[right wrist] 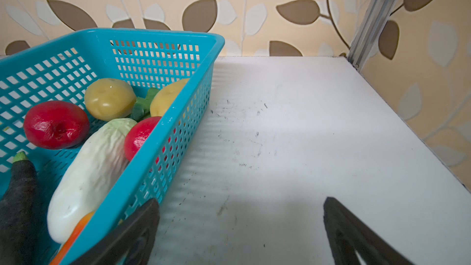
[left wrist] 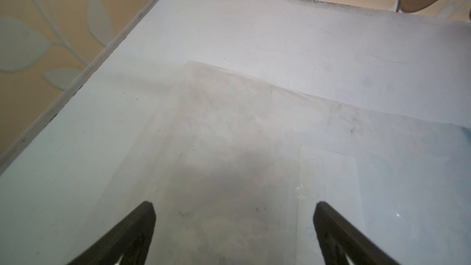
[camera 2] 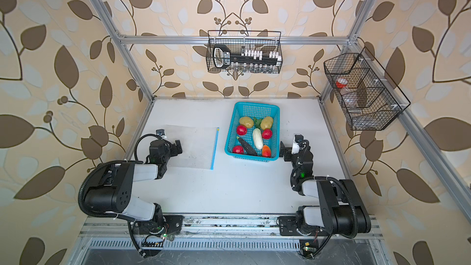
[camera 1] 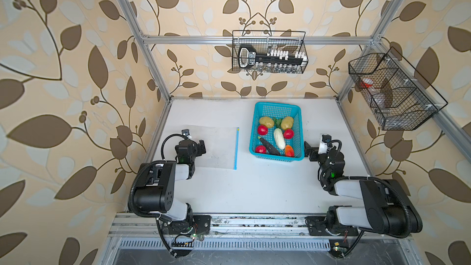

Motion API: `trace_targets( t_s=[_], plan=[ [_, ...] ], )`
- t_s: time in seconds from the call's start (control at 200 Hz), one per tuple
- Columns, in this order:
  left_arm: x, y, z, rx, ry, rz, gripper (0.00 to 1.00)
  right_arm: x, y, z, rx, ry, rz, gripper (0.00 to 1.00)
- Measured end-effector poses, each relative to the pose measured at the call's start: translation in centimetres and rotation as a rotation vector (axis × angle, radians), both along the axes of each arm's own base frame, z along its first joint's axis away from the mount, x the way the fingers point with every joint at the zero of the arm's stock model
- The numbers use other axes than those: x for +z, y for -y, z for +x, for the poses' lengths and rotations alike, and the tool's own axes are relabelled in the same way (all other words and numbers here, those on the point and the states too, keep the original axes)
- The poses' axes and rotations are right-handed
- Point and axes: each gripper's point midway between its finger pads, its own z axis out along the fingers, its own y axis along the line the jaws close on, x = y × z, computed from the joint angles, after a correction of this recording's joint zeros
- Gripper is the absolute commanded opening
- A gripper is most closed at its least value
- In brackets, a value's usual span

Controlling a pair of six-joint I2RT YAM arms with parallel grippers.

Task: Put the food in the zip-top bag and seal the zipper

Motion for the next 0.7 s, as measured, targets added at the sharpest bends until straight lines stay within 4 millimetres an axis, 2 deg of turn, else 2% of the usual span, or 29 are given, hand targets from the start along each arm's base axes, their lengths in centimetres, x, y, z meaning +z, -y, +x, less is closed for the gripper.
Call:
trace_targets(
  t_s=[0.7],
  plan=[
    [-0.06, 0.62, 0.09, -0.036, -0.001, -0.011, 0.99, 0.01, 0.57, -0.02, -0.029, 0.000, -0.002, 1.00]
  ],
)
